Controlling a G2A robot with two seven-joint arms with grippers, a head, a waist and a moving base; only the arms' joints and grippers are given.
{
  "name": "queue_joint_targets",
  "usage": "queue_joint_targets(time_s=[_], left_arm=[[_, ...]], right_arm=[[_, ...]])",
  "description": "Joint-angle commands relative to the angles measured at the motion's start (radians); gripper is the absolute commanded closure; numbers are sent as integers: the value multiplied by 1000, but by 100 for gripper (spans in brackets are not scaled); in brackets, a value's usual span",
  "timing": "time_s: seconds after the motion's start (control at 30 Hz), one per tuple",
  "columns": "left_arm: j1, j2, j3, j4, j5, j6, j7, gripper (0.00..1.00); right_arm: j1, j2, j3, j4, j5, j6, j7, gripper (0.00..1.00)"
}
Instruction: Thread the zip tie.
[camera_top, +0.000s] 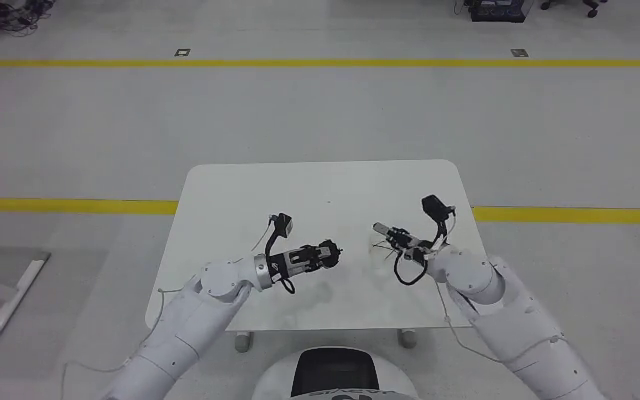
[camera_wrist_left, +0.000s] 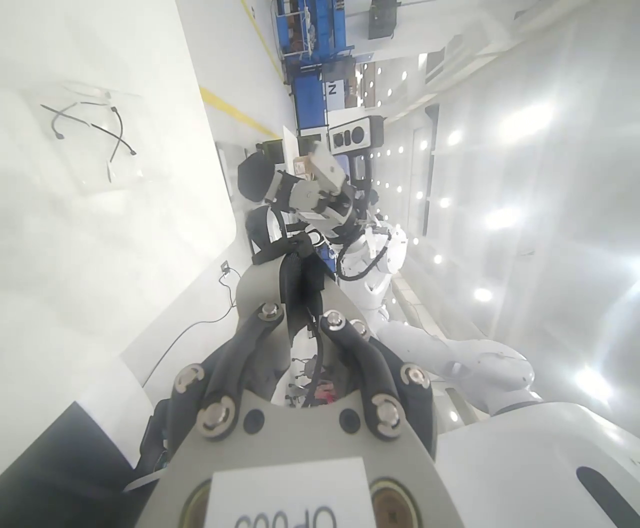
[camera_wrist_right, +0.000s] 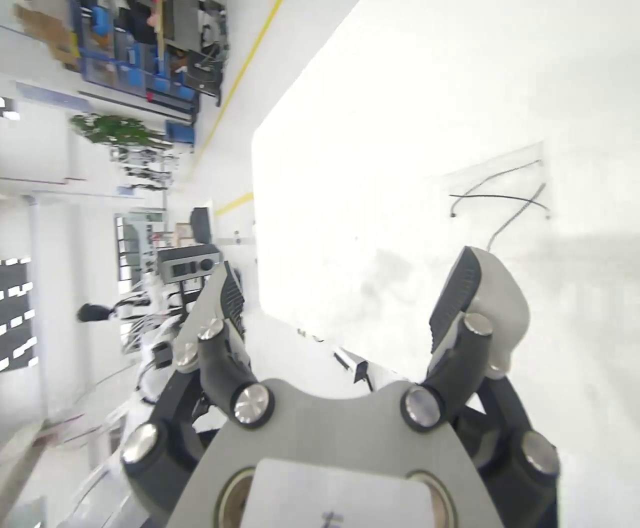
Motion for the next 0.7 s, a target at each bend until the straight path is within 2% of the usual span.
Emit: queue_joint_targets(time_s=[0.0, 0.07, 0.33, 0.5, 0.67], left_arm=[[0, 0, 0, 0, 0, 0, 0, 100], [0, 0, 0, 0, 0, 0, 0, 100], [0, 0, 0, 0, 0, 0, 0, 100], [0, 0, 0, 0, 0, 0, 0, 100], [0, 0, 0, 0, 0, 0, 0, 100]], right_arm=[[25, -13, -33, 59, -44, -39, -8, 0], [42, -29, -52, 102, -62, -39, -19, 0], [42, -29, -52, 102, -62, -39, -19, 0], [39, -39, -73, 114, -202, -39, -93, 0], [55, -75, -71, 139, -351, -39, -76, 0]])
